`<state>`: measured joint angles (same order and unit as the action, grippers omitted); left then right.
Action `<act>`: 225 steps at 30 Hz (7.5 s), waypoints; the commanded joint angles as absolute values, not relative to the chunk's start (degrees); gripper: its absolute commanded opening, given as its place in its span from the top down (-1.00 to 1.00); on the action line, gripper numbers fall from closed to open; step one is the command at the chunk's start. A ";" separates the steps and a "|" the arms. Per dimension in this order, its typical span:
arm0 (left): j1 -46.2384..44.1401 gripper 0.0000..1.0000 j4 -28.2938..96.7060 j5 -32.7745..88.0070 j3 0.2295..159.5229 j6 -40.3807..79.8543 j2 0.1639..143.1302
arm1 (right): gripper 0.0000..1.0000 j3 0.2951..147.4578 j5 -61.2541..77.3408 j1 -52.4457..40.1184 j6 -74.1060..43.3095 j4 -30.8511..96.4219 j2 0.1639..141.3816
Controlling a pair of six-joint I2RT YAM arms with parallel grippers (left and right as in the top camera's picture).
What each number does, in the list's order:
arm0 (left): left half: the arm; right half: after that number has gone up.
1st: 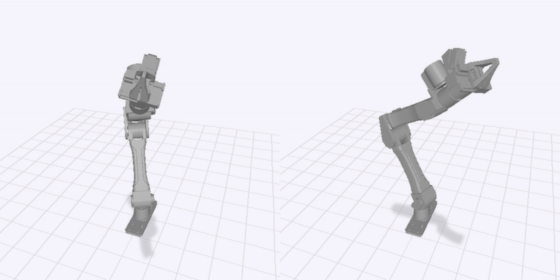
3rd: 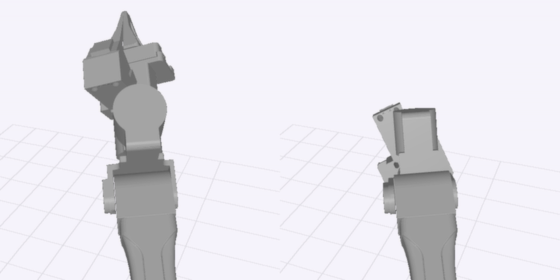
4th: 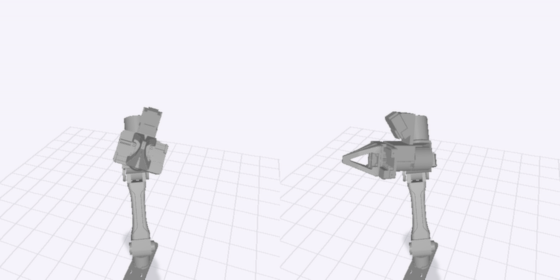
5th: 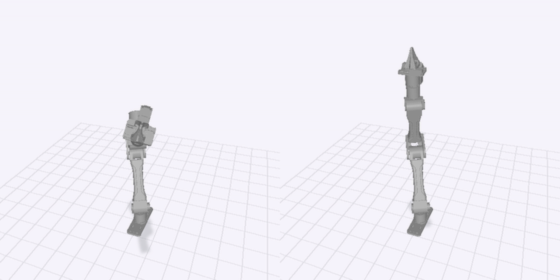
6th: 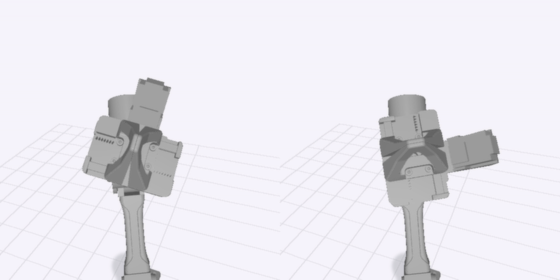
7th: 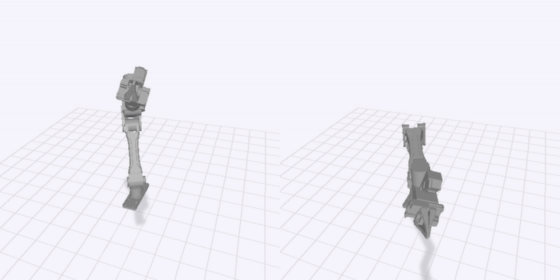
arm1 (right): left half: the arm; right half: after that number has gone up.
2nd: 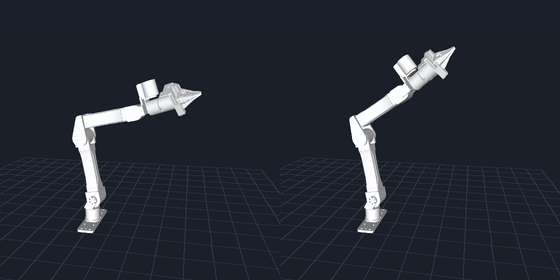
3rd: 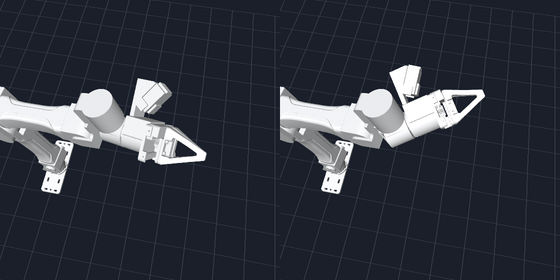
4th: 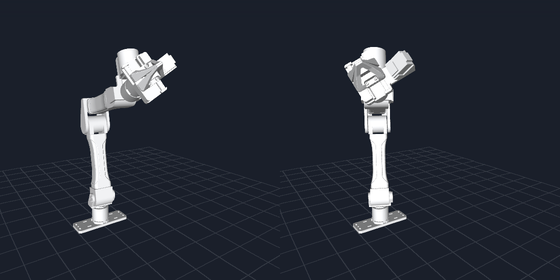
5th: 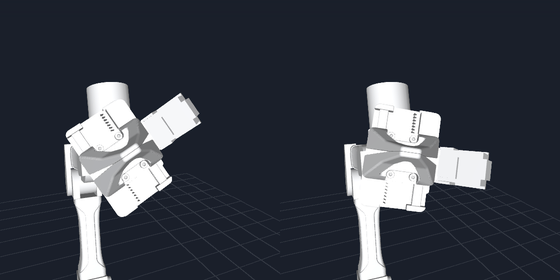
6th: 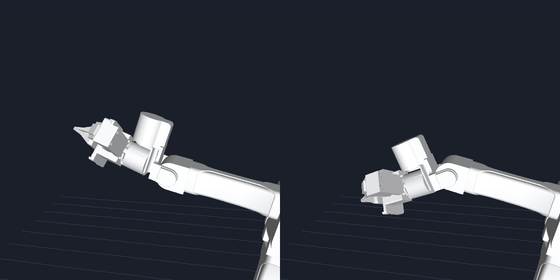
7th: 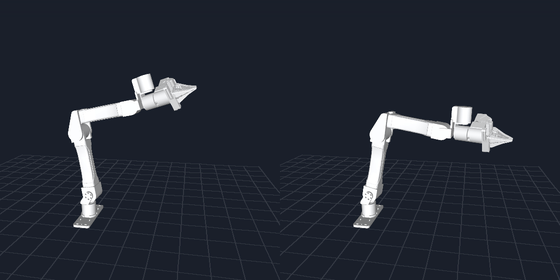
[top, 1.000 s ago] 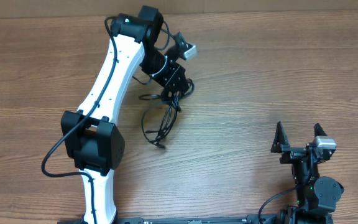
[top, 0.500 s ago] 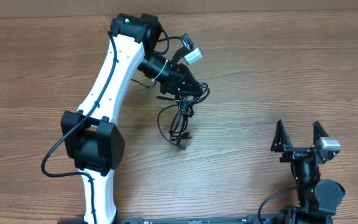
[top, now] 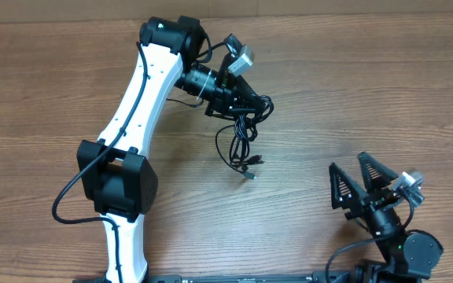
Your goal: Untangle cables
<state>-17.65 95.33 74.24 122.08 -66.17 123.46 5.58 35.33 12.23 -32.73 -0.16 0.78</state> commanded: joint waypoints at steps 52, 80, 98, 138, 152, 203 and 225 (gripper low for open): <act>-20.18 0.92 77.80 42.30 123.63 10.39 121.75 | -0.94 34.28 39.57 -7.70 -9.23 2.63 53.23; -29.41 0.92 81.34 34.15 123.66 10.26 121.75 | -0.43 34.26 22.00 -22.28 1.98 6.37 57.47; -31.70 0.92 82.08 34.13 123.63 8.73 121.75 | 0.47 34.26 19.94 -22.28 1.98 4.91 58.28; -23.14 -0.11 96.82 27.90 139.98 -18.04 121.69 | 0.93 34.26 23.18 -18.94 -1.72 0.60 58.26; -24.69 -0.20 96.82 35.66 139.98 -22.79 121.69 | 0.93 34.26 24.86 -18.94 -3.51 -6.04 58.26; -19.42 0.92 93.58 8.29 139.98 -5.98 121.71 | 0.92 34.26 28.60 -18.94 -6.02 -4.62 49.76; -27.92 0.92 94.63 21.98 139.98 -10.28 121.71 | -0.64 34.26 25.71 -18.94 -4.05 -3.57 56.18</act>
<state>-25.47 94.56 20.03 139.13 -8.69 122.91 33.12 27.38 -19.16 -4.45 -2.63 56.16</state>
